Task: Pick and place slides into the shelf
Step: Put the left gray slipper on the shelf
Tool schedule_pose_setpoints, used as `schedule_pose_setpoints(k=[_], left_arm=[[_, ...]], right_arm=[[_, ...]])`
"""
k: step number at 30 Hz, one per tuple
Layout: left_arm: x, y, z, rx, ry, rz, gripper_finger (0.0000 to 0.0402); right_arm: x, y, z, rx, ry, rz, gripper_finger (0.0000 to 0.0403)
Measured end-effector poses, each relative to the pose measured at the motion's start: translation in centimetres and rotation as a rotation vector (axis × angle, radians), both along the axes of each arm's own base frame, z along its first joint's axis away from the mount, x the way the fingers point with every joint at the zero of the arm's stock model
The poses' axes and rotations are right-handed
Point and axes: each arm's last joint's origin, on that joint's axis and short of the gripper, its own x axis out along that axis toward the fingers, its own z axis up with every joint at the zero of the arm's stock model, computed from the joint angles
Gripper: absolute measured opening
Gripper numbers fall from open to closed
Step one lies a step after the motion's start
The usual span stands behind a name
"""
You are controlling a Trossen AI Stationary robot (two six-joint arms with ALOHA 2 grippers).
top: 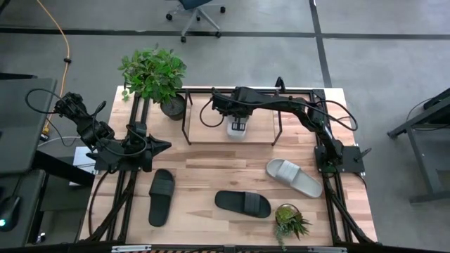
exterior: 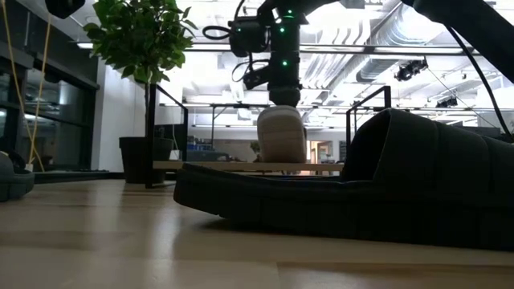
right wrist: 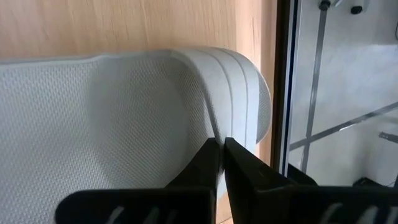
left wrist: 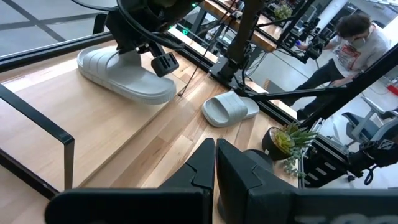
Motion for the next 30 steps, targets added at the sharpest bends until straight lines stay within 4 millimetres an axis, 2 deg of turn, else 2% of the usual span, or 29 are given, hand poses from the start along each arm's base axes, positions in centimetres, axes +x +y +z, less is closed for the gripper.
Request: schedule_pose_setpoints(k=[30], left_arm=[[0.00, 0.00, 0.00, 0.001, 0.000, 0.000, 0.0005]], right_arm=[[-0.95, 0.12, -0.08, 0.022, 0.117, 0.034, 0.0000]])
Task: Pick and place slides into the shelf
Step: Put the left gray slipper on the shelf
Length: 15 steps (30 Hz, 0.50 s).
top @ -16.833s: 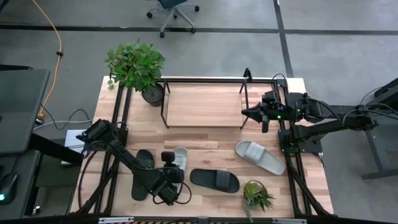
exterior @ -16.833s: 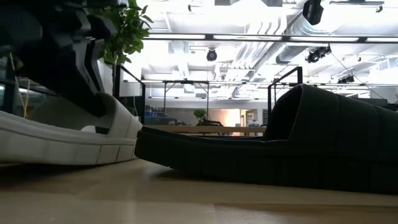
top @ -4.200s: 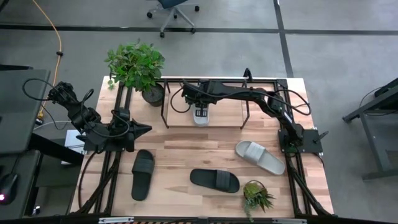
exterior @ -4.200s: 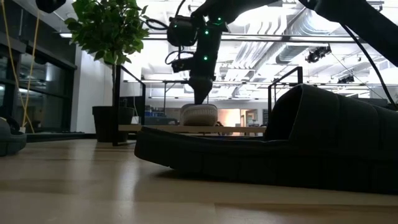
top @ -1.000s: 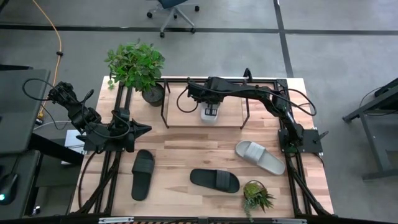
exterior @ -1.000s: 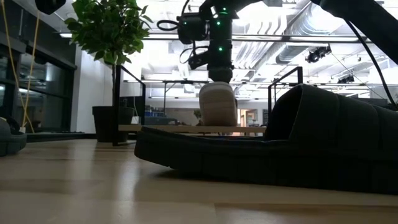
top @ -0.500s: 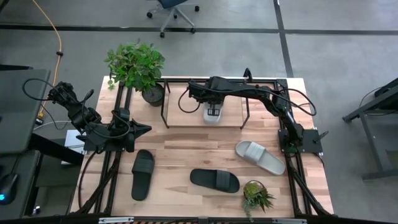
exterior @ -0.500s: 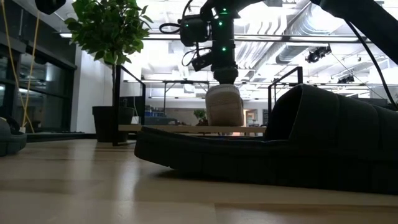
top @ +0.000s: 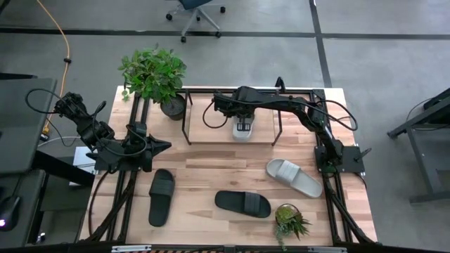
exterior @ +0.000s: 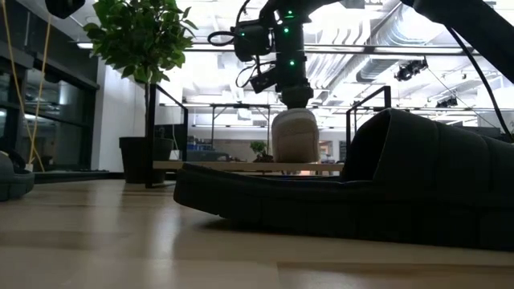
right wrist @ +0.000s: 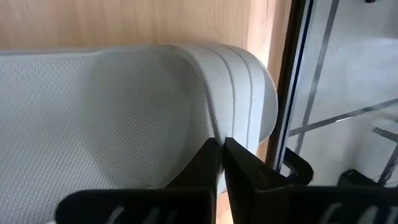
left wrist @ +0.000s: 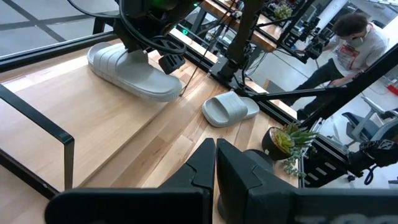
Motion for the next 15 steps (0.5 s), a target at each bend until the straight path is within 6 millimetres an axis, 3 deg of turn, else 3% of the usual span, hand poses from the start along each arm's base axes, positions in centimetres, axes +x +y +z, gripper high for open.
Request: schedule_pose_setpoints(k=[15], left_arm=[[0.00, 0.00, 0.00, 0.006, 0.002, -0.002, 0.0005]], right_arm=[[-0.26, -0.37, -0.02, 0.019, 0.011, -0.008, 0.0029]])
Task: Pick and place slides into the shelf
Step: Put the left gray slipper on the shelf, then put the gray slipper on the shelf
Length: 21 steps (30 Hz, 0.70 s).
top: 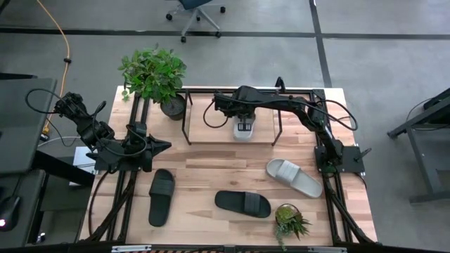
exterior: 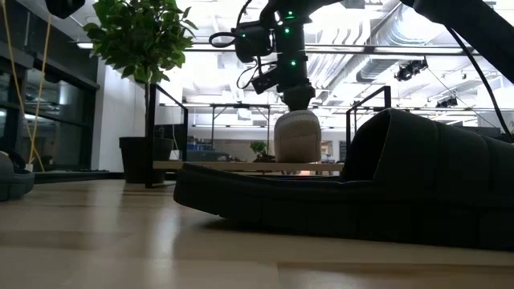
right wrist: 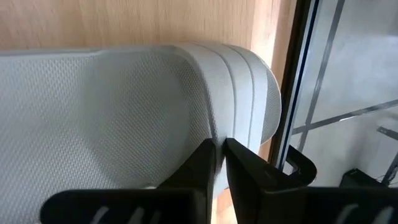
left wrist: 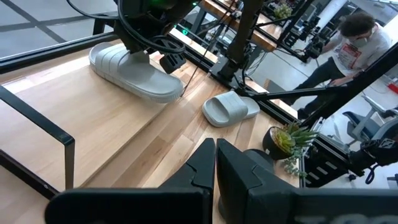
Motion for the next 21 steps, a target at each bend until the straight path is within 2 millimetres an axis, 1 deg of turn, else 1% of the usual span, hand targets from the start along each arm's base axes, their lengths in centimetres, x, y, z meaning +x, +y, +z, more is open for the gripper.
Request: schedule_pose_setpoints(k=[12, 21], left_arm=[[0.00, 0.00, -0.01, 0.002, 0.001, -0.001, 0.0005], [-0.01, 0.01, -0.03, 0.004, 0.004, -0.001, 0.0005]], right_arm=[[-0.05, -0.12, -0.01, 0.023, -0.006, -0.004, 0.0071], [-0.16, -0.48, -0.02, 0.030, -0.010, -0.014, 0.0078]])
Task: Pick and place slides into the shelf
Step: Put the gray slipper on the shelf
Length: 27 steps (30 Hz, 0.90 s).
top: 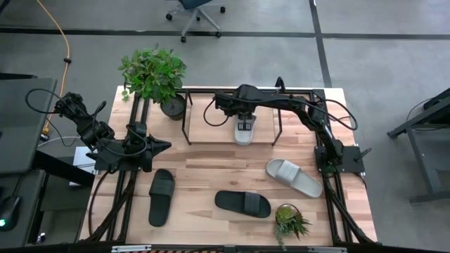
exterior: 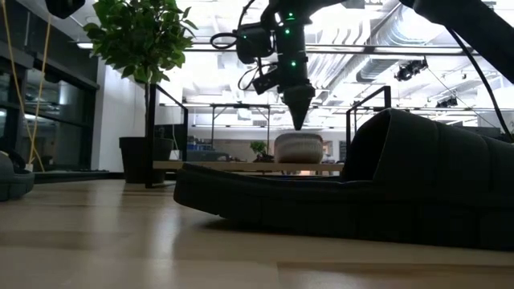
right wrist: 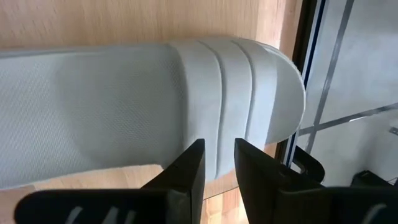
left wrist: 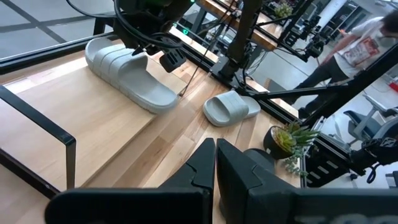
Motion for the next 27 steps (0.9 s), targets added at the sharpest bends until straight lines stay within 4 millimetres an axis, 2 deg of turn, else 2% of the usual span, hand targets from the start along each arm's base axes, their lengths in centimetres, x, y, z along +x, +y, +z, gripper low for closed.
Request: schedule_pose_setpoints(k=[5, 9, 12, 16, 22, 27], left_arm=[[0.0, 0.0, 0.0, 0.000, 0.000, 0.000, 0.0005], [0.0, 0.0, 0.0, 0.005, 0.003, -0.001, 0.0005], [0.0, 0.0, 0.0, 0.010, 0.006, -0.004, 0.0005], [0.0, 0.0, 0.0, 0.011, 0.007, -0.006, 0.0005], [0.0, 0.0, 0.0, 0.007, 0.012, -0.019, 0.0005], [0.0, 0.0, 0.0, 0.017, 0.017, -0.026, 0.0005]], right_arm=[[-0.1, 0.0, 0.2, -0.004, 0.002, -0.003, 0.0078], [-0.5, 0.4, 1.4, -0.017, -0.037, -0.032, 0.0078], [-0.8, 0.6, 3.2, -0.032, -0.110, -0.082, 0.0078], [-1.9, 1.5, 6.7, 0.005, -0.271, -0.194, 0.0078], [-4.0, 5.5, 11.4, 0.164, -0.484, -0.282, 0.0078], [-5.2, 10.0, 13.7, 0.335, -0.575, -0.303, 0.0078]])
